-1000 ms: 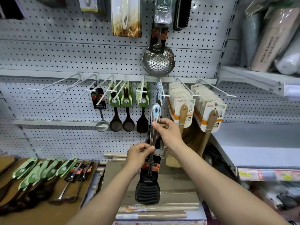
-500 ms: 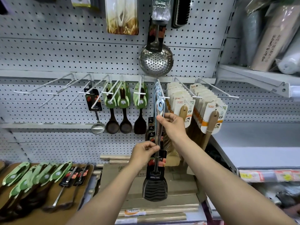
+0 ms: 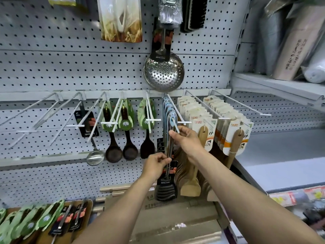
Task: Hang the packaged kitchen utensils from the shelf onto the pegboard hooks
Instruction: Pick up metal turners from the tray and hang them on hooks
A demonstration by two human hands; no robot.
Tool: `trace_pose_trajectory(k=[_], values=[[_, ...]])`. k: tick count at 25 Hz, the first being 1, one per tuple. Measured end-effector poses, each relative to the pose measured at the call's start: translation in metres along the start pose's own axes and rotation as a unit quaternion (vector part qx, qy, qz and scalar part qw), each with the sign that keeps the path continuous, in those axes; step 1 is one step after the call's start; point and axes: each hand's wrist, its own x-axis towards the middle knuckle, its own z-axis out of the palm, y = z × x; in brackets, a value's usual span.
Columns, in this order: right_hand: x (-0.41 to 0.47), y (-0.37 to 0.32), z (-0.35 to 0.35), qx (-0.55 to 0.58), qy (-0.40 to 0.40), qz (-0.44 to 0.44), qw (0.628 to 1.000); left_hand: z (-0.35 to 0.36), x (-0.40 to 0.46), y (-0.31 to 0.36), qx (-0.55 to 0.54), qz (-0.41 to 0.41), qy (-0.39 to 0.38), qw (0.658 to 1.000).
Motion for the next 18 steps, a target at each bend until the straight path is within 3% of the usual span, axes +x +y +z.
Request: trace_pose_trajectory(k=[6,11,15,18], values=[[0.001,0.008,0.004,0.007,0.036,-0.001,0.999,0.006,0.014,-0.010,0.003,0.018,-0.015,1.000],[-0.024,-0.004,0.007,-0.053,0.053,0.001,0.997,-0.003,-0.007,-0.001,0.031,0.019,-0.005,0.999],[-0.064,-0.020,0.016,-0.177,0.033,0.046,0.983,-0.045,-0.046,0.008,0.089,0.005,0.036,0.995],[-0.113,-0.032,0.023,-0.323,-0.013,0.044,0.945,-0.091,-0.096,0.020,0.158,0.021,0.074,0.984]])
